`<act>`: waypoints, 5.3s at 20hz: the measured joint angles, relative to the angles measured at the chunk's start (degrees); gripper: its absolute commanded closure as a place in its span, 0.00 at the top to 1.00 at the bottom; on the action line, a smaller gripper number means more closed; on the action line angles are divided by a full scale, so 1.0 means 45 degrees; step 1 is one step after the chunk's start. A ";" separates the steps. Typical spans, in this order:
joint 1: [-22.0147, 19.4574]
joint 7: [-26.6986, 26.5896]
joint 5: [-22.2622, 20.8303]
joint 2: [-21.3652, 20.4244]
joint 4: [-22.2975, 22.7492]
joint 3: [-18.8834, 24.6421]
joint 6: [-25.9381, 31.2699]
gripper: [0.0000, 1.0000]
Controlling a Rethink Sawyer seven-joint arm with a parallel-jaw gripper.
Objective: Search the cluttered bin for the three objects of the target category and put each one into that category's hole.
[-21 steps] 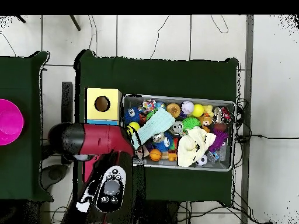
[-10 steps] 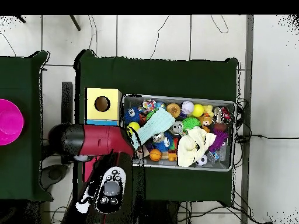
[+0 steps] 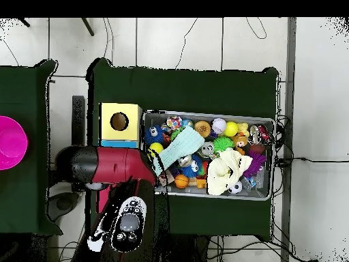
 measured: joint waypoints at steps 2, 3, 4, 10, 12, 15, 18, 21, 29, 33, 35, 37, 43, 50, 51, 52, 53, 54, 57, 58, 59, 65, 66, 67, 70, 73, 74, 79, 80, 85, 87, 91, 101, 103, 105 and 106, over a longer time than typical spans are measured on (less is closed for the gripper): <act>-0.0001 0.0000 -0.0003 -0.0075 0.0000 -0.0051 0.0000 1.00; -0.0001 0.0000 -0.0031 -0.0166 -0.0007 -0.0167 0.0000 1.00; -0.0001 0.0000 -0.0055 -0.0185 -0.0014 -0.0196 0.0000 1.00; -0.0076 0.0000 -0.0526 -0.0474 -0.0241 -0.0526 0.0003 1.00; -0.0236 0.0000 -0.0869 -0.0634 -0.0459 -0.0649 0.0005 1.00; -0.0429 0.0000 -0.1144 -0.0739 -0.0608 -0.0684 0.0003 1.00; -0.0711 0.0000 -0.1481 -0.0786 -0.0743 -0.0684 -0.0045 1.00; -0.0897 0.0000 -0.1735 -0.0786 -0.0815 -0.0684 -0.0153 1.00; -0.1778 0.0000 -0.2918 -0.0777 -0.0857 -0.0684 -0.1291 1.00; -0.2224 0.0000 -0.3546 -0.0775 -0.0862 -0.0683 -0.1716 1.00; -0.2509 0.0000 -0.3859 -0.0777 -0.0863 -0.0680 -0.1842 1.00; -0.2896 0.0000 -0.4256 -0.0783 -0.0863 -0.0676 -0.1981 1.00; -0.4049 0.0000 -0.5043 -0.0870 -0.0861 -0.0627 -0.2007 1.00; -0.5942 0.0000 -0.6156 -0.1222 -0.0654 -0.0371 -0.2141 1.00; -0.6140 0.0000 -0.6281 -0.1265 -0.0616 -0.0336 -0.2178 1.00; -0.6429 0.0000 -0.6472 -0.1322 -0.0555 -0.0283 -0.2244 1.00; -0.6565 0.0000 -0.6566 -0.1347 -0.0525 -0.0259 -0.2281 1.00; -0.6998 0.0000 -0.6898 -0.1417 -0.0417 -0.0175 -0.2402 1.00; -0.7443 0.0000 -0.7245 -0.1480 -0.0282 -0.0044 -0.2499 1.00; -0.7628 0.0000 -0.7394 -0.1498 -0.0232 0.0020 -0.2534 1.00; -0.7771 0.0000 -0.7498 -0.1508 -0.0197 0.0075 -0.2549 1.00; -0.8763 0.0000 -0.8308 -0.1487 0.0029 0.0625 -0.2762 1.00; -0.8855 0.0000 -0.8407 -0.1455 0.0050 0.0709 -0.2818 1.00; -0.8947 0.0000 -0.8506 -0.1423 0.0070 0.0794 -0.2873 1.00; -0.9123 0.0000 -0.8754 -0.1267 0.0087 0.0983 -0.3062 1.00; -0.9299 0.0000 -0.9063 -0.1013 0.0105 0.1213 -0.3380 1.00; -0.9371 0.0000 -0.9138 -0.0913 0.0114 0.1307 -0.3496 1.00; -0.9631 0.0000 -0.9431 -0.0529 0.0129 0.1671 -0.3830 1.00; -0.9661 0.0000 -0.9466 -0.0468 0.0129 0.1715 -0.3877 1.00; -0.9928 0.0000 -0.9762 0.0066 0.0129 0.2021 -0.4198 1.00; -0.9992 0.0000 -0.9835 0.0195 0.0125 0.2093 -0.4240 1.00; -1.0197 0.0000 -1.0131 0.0696 0.0123 0.2225 -0.4355 1.00; -1.0242 0.0000 -1.0553 0.1311 0.0031 0.2231 -0.4487 1.00; -1.0262 0.0000 -1.0556 0.1272 0.0031 0.2238 -0.4487 1.00; -1.0369 0.0000 -1.0559 0.1137 0.0042 0.2304 -0.4484 1.00; -1.0408 0.0000 -1.0556 0.1100 0.0042 0.2334 -0.4484 1.00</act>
